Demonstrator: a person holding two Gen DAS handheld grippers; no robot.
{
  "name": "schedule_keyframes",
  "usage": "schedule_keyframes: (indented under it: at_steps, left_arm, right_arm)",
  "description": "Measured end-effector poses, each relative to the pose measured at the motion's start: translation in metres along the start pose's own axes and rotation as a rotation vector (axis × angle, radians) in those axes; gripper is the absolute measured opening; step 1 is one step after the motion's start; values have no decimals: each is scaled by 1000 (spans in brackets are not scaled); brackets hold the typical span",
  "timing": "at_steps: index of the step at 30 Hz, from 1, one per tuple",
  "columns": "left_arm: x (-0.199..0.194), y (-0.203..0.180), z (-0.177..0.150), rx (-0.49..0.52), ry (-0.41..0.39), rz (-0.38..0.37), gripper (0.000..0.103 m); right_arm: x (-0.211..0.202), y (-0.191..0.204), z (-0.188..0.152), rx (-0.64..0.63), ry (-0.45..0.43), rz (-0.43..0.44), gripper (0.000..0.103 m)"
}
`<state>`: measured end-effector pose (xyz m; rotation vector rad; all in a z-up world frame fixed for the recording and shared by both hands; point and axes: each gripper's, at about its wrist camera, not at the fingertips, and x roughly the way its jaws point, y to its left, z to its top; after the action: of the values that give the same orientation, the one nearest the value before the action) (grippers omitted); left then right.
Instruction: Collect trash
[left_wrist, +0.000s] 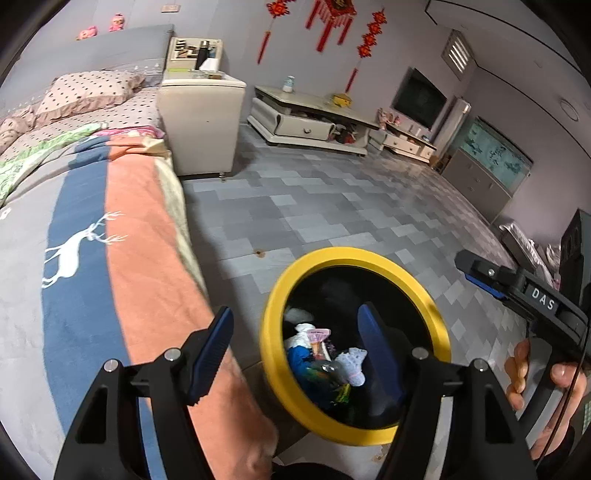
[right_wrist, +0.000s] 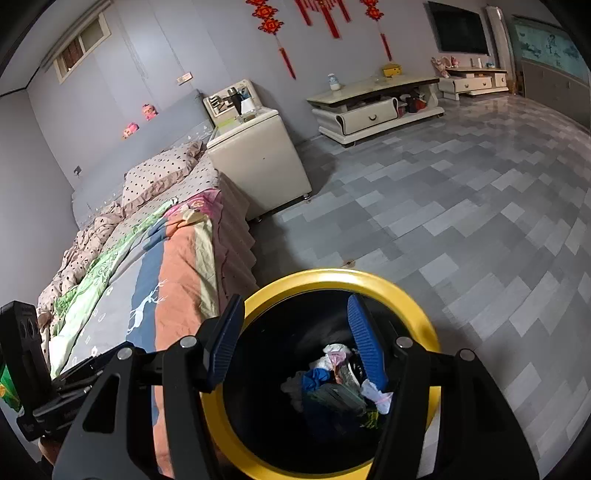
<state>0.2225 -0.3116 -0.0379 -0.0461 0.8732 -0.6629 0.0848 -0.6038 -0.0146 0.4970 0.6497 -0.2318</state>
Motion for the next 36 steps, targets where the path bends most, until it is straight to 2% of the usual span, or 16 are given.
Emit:
schedule_keyframes:
  at_steps: [9, 14, 24, 32, 36]
  left_arm:
    - [-47, 50, -7, -68, -60, 64, 66]
    - [-81, 85, -13, -114, -110, 105, 66]
    - [-154, 158, -36, -194, -199, 257, 67]
    - [-200, 204, -66, -228, -248, 348, 76]
    - [-216, 220, -84, -236, -265, 380, 81]
  right_arm:
    - [-3, 53, -14, -69, 21, 60, 56]
    - [-3, 104, -23, -131, 34, 115, 56]
    - [3, 219, -48, -248, 59, 243, 57]
    - [11, 290, -83, -304, 60, 272, 69]
    - [14, 306, -98, -326, 58, 272, 78]
